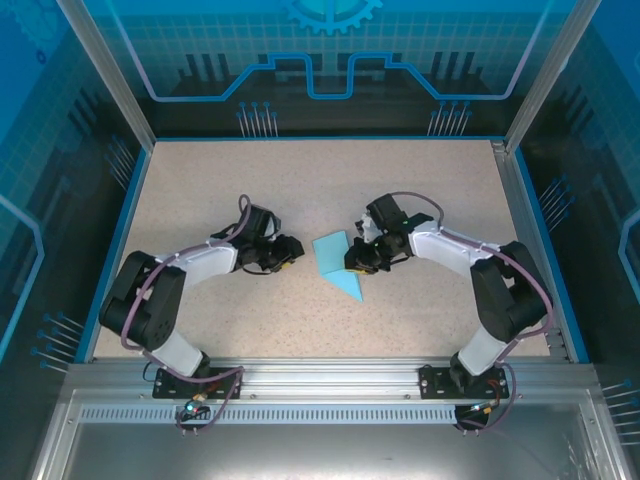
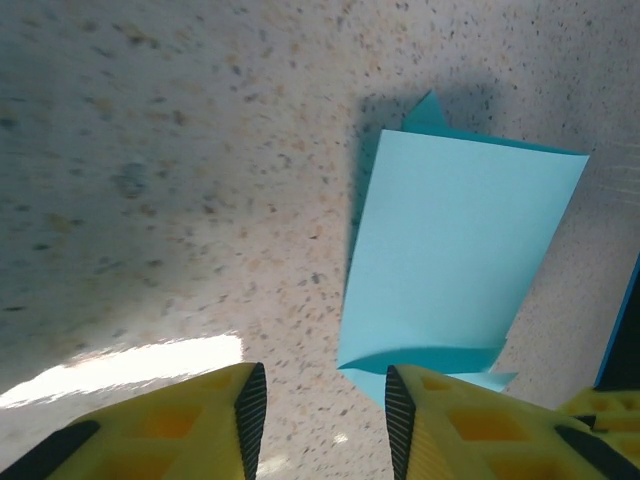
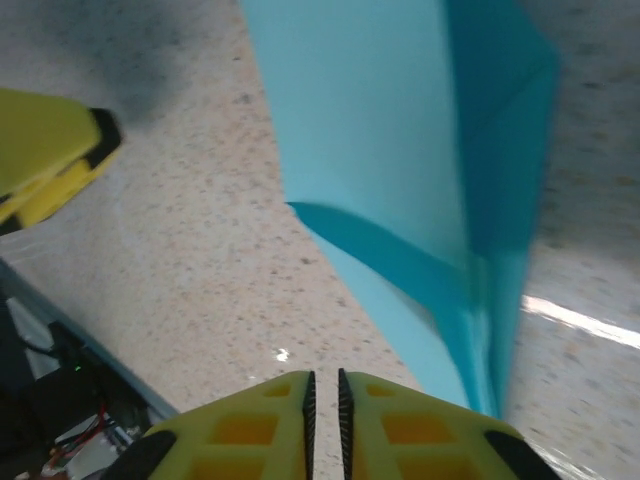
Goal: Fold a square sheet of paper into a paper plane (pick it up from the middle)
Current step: Turn over the paper at the center of the table, then fold the wing for the fifth time at the center of the table.
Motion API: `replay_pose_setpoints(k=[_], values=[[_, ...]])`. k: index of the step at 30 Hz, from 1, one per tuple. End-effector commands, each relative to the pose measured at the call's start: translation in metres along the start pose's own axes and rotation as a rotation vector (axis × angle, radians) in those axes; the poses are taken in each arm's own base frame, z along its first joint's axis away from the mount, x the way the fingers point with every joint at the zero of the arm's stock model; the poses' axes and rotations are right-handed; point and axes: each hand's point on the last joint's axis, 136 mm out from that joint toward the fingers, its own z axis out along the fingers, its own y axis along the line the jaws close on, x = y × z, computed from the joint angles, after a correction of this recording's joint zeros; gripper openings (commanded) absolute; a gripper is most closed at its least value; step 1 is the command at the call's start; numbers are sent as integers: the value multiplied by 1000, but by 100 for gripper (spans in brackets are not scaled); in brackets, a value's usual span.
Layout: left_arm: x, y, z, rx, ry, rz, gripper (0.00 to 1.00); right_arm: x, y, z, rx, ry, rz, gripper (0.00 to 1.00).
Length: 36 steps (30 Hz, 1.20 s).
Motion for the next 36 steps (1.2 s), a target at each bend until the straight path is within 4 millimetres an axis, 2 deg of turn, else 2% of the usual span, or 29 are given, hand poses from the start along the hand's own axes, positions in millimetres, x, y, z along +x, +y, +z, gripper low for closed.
replay_pose_setpoints(k=[1,6,18,24,25,32,36], values=[[-6,-25,6,63,0,-23,40,-9,22,7,-101,13,-81,15],[-5,-29,12,47,10,-32,40,-17,-6,20,-42,23,-38,15],[12,-32,24,32,66,-38,41,-21,-60,42,-115,26,98,17],[19,-40,32,52,105,-47,42,-26,-70,46,-200,13,155,18],[21,-41,34,51,112,-46,42,-18,-77,50,-208,28,185,18],[28,-44,47,48,137,-62,43,-17,-95,48,-225,8,258,18],[29,-44,51,50,147,-68,43,-14,-98,50,-215,14,259,18]])
